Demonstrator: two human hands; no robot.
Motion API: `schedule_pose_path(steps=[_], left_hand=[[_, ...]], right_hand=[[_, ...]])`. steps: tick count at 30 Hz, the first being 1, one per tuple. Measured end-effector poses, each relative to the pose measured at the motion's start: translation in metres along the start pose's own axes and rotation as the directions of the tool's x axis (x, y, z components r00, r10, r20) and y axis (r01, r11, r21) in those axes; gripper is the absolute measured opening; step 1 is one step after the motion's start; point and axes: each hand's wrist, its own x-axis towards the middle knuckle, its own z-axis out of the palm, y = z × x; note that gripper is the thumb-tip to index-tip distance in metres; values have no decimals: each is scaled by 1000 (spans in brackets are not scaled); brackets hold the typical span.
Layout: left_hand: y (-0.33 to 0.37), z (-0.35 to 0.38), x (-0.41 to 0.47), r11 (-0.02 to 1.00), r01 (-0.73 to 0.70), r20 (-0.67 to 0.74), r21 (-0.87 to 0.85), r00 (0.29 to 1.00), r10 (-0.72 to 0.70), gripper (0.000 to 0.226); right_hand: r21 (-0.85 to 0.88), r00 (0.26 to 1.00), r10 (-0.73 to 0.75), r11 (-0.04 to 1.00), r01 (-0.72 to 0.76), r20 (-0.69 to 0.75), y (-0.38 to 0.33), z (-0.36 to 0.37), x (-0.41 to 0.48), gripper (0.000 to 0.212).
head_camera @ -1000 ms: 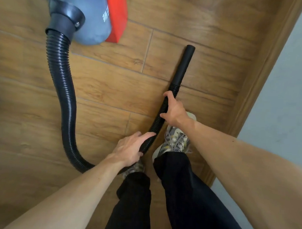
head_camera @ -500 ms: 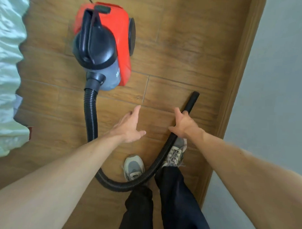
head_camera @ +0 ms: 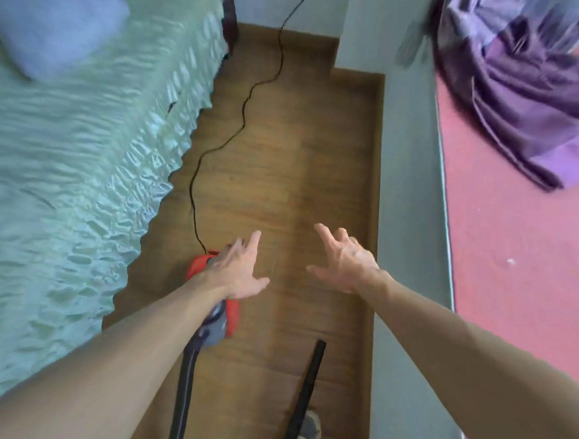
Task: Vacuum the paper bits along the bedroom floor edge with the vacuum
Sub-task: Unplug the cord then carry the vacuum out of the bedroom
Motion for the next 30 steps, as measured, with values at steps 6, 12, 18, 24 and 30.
schedule_pose_path(steps=[6,12,18,24,30], left_hand=[[59,-156,-32,998,-40,-180,45,983,48,93],[117,-279,-79,993,-76,-333,91,937,103,90],[164,-351,-123,989,-106,-410,103,902,139,88],[194,-392,-151,985,-110,-457,134,875,160,93],[205,-421,-167,978,-114,-494,177,849,189,92]], right_hand=[[-81,980,-69,995,54,-189,-8,-164,-41,81],[-113,928,-122,990,87,-352,-11,-292,-88,82],[-166,886,-145,983,78,-441,-2,-378,-132,83],[-177,846,-142,982,58,-513,9,-432,-163,82],[-198,841,-140,979,40,-523,5,-458,-167,85]])
